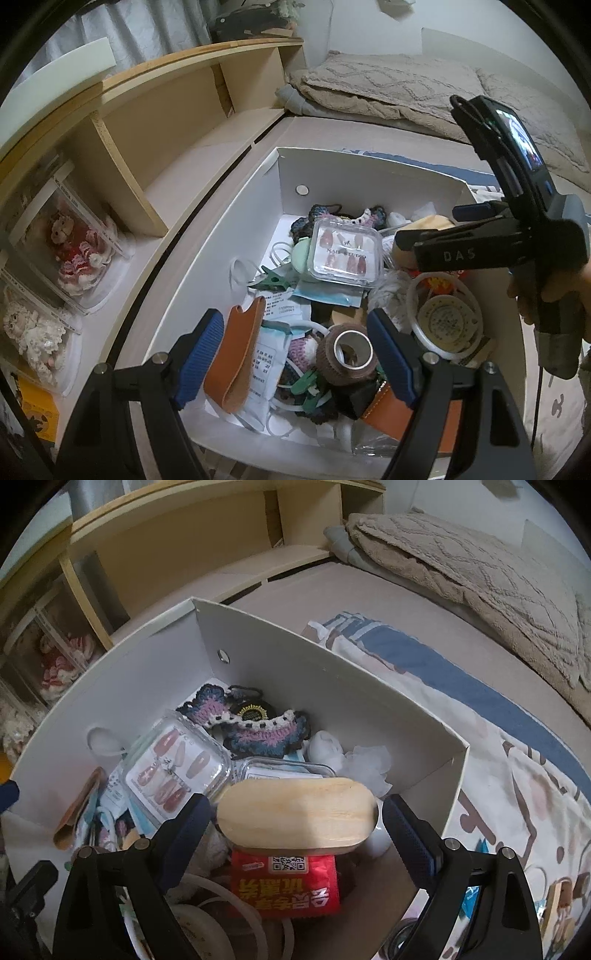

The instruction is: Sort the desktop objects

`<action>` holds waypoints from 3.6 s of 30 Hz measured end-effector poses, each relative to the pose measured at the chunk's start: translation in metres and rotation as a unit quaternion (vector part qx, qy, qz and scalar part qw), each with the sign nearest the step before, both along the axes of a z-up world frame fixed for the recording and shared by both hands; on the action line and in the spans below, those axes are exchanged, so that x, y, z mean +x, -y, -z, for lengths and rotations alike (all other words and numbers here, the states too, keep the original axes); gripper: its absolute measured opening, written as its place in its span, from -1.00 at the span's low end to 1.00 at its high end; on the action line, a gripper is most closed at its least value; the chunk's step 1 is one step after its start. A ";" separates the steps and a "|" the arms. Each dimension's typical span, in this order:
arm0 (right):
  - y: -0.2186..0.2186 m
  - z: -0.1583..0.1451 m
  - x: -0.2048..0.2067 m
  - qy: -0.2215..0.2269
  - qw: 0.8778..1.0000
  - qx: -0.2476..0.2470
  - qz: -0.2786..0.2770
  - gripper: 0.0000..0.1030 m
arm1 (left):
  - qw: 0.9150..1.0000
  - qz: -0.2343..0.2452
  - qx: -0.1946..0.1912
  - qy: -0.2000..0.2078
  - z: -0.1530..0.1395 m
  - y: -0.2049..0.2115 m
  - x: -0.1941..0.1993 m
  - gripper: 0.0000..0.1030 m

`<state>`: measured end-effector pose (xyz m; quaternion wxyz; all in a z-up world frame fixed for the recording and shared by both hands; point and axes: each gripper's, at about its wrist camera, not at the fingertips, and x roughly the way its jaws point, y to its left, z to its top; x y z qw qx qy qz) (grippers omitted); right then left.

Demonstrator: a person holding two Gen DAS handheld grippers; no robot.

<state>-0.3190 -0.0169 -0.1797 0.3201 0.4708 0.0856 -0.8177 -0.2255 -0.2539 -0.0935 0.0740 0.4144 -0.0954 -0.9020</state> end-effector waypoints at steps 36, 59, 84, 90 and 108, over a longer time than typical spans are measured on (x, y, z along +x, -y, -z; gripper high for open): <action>-0.110 -0.129 0.111 -0.120 0.988 -0.099 0.016 1.00 | 0.993 0.053 -0.014 -0.107 -0.090 -0.062 0.068 0.78; -0.184 -0.157 0.192 -0.180 0.979 -0.096 0.023 1.00 | 0.984 0.064 0.044 -0.162 -0.130 -0.076 0.157 1.00; -0.222 -0.152 0.254 -0.193 0.977 -0.091 0.006 1.00 | 0.983 0.086 0.082 -0.140 -0.109 -0.095 0.212 1.00; -0.226 -0.150 0.255 -0.192 0.978 -0.085 0.011 1.00 | 0.983 0.080 0.087 -0.141 -0.109 -0.089 0.217 1.00; -0.223 -0.146 0.259 -0.186 0.980 -0.075 0.000 1.00 | 0.983 0.080 0.083 -0.140 -0.106 -0.082 0.220 1.00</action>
